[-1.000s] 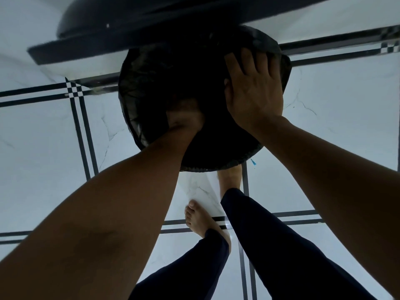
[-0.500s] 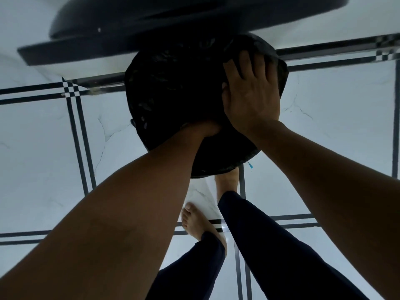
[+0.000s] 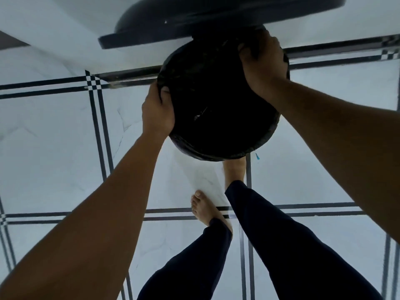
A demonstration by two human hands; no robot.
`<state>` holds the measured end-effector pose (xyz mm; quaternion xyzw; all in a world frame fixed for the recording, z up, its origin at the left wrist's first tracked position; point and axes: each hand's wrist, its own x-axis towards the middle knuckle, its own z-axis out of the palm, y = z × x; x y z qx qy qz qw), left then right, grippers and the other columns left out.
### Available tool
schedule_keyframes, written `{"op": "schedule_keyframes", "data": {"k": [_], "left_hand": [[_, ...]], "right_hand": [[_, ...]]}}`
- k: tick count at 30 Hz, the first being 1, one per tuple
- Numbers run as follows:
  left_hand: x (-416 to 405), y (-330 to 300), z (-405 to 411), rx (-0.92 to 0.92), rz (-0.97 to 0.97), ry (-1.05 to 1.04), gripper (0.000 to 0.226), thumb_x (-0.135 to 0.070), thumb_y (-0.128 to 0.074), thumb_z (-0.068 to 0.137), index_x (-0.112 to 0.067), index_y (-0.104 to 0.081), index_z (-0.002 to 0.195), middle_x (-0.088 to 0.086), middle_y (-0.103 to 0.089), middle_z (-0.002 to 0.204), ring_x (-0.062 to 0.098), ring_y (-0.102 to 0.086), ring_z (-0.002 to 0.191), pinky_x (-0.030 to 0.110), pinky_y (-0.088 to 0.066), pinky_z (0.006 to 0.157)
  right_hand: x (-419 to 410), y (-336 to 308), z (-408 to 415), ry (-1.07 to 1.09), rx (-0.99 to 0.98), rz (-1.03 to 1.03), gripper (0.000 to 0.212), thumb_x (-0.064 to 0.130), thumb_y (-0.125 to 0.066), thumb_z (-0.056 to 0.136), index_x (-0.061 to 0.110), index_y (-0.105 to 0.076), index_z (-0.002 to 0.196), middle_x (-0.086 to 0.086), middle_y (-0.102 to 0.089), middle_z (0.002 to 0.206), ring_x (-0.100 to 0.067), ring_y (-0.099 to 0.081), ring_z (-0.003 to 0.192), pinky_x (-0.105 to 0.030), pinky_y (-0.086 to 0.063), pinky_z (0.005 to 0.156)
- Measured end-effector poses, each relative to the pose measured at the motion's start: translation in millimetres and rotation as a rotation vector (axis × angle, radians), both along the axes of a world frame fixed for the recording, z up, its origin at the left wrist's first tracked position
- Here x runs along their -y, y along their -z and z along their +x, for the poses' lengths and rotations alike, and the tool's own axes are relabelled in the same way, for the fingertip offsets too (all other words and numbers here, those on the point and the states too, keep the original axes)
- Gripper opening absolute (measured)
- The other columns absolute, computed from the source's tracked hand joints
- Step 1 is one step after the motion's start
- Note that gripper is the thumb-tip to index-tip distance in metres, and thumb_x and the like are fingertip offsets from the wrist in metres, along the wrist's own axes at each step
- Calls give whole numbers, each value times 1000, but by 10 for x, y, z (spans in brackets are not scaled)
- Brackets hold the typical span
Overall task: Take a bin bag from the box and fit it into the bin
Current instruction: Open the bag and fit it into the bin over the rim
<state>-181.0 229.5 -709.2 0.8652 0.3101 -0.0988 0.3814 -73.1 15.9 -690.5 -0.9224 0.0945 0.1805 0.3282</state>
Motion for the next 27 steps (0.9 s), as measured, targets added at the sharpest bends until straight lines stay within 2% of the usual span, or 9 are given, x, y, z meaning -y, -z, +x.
{"op": "schedule_keyframes", "data": {"k": [4,8,10,13,16,18,22,25,27], "left_hand": [[-39,73,99,126,-83,-167,41,-32,-37,108,-4,-66,102,9,-71,98,26,-64,93,38,-50,86],[-155,137,192,132,-209,-336,40,-32,-48,104,-19,-47,66,-10,-45,63,10,-41,65,26,-37,64],[-239,176,220,103,-289,-511,37,-32,-56,100,-14,-49,68,-5,-44,66,14,-41,69,28,-38,65],[-355,227,246,-12,-404,-613,30,-39,-68,92,-18,-58,73,0,-59,77,19,-57,76,35,-53,73],[-379,203,319,17,-409,-678,36,-36,-75,87,-18,-52,65,1,-50,66,17,-47,62,25,-42,52],[-369,197,380,114,-459,-693,38,-33,-71,91,-20,-49,64,-1,-48,62,16,-43,58,23,-36,48],[-355,207,488,171,-494,-638,33,-35,-67,94,-21,-52,68,-4,-51,64,16,-45,63,27,-39,54],[-342,276,531,174,-391,-622,34,-31,-69,93,-21,-55,64,-8,-52,62,14,-47,67,30,-44,65],[-315,302,538,189,-306,-579,30,-29,-67,95,-22,-57,67,-9,-57,66,9,-51,67,30,-51,70]], "right_hand": [[-31,45,114,71,-64,-48,56,58,-38,97,20,-53,135,-5,-62,133,-31,-55,126,-52,-41,107],[20,138,168,156,-120,-87,63,64,-32,97,16,-59,129,-7,-63,129,-32,-56,123,-50,-43,105],[40,161,185,202,-129,-77,66,66,-32,97,15,-63,124,-7,-64,125,-31,-58,120,-48,-45,103],[57,184,214,256,-138,-65,65,69,-35,94,14,-65,113,-7,-66,118,-28,-62,111,-47,-49,99],[66,217,241,254,-19,-44,46,59,-41,95,18,-62,100,-7,-65,112,-28,-63,106,-40,-52,90],[38,192,220,168,81,-11,36,47,-43,99,21,-66,110,-4,-64,114,-23,-64,105,-35,-51,86],[20,173,165,-35,120,14,45,47,-35,103,30,-58,138,2,-66,129,-23,-61,120,-39,-49,94],[76,217,179,-14,83,53,45,45,-38,105,17,-50,137,8,-62,109,-18,-61,100,-26,-42,72],[101,235,170,-38,107,41,43,46,-42,103,11,-49,128,4,-61,99,-19,-60,89,-27,-39,63]]}}
